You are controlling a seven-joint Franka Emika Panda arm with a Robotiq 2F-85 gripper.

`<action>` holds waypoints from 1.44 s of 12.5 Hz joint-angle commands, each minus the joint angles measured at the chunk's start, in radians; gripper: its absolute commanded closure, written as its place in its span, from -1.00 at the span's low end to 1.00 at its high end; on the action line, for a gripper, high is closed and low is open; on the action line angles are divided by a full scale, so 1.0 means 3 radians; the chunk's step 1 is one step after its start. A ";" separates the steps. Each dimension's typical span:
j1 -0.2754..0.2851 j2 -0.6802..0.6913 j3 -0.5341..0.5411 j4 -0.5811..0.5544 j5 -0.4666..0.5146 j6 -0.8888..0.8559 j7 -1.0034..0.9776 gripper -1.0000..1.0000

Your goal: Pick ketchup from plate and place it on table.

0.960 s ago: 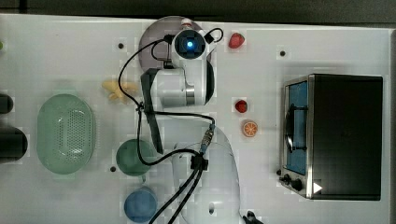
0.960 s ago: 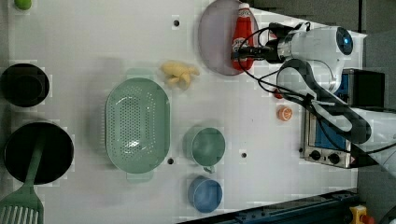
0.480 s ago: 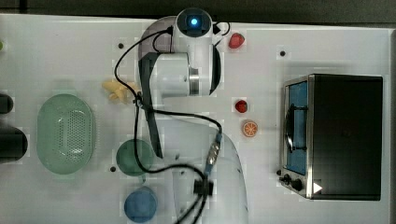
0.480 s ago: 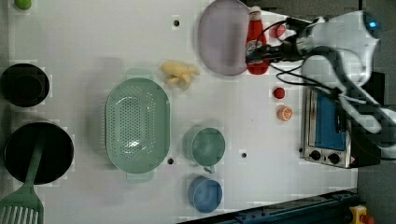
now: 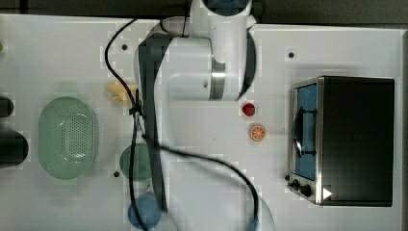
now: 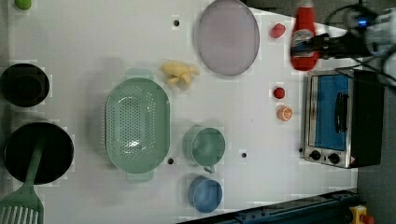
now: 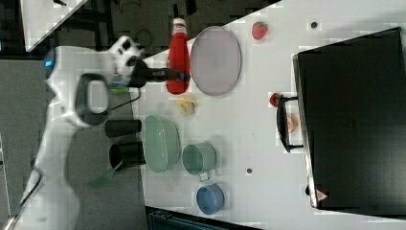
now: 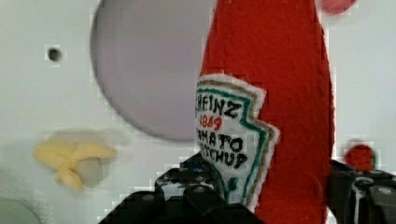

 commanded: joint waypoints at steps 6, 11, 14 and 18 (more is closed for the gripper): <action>-0.0123 -0.0937 -0.0159 -0.1262 0.0061 0.0061 0.0623 -0.26; -0.0123 -0.1016 -0.0173 -0.2131 0.0061 0.0970 0.0623 -0.27; -0.0123 -0.0857 -0.0174 -0.2407 0.0061 0.1401 0.0623 -0.27; -0.0123 -0.0548 -0.0172 -0.2487 0.0061 0.1759 0.0623 -0.27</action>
